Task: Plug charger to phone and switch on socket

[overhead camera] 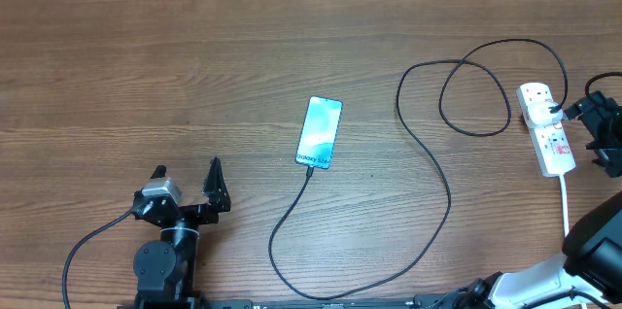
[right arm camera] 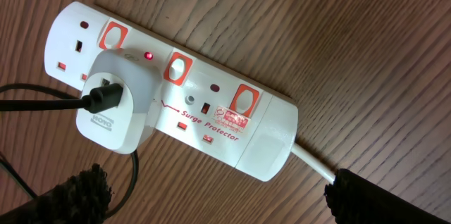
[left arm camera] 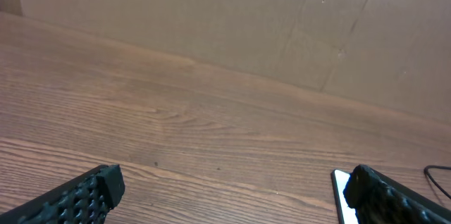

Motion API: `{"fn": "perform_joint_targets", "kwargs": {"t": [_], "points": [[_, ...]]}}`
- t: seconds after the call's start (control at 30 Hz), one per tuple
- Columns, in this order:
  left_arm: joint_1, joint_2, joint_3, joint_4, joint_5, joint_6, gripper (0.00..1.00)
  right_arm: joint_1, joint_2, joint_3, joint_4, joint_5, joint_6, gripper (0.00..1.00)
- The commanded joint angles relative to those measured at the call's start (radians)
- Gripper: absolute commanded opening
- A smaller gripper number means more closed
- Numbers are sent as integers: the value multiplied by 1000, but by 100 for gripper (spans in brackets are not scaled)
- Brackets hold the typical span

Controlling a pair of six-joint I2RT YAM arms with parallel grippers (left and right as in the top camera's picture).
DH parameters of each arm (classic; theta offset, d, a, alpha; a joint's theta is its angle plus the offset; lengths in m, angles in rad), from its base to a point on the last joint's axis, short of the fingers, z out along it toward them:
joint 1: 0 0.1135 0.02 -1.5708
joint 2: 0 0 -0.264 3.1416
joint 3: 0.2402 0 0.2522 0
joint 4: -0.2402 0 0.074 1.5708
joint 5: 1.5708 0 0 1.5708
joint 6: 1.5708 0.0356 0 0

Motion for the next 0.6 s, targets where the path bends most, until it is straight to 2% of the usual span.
{"fn": "perform_joint_targets", "kwargs": {"t": [0.0, 0.2, 0.57], "points": [[10, -11, -7, 3, -9, 19, 100, 3, -4, 15, 7, 2, 3, 100], [10, -11, -7, 3, -9, 19, 100, 4, -66, 15, 6, 2, 3, 100], [10, -11, -7, 3, -9, 19, 100, 21, -385, 15, 6, 3, 3, 100]]}}
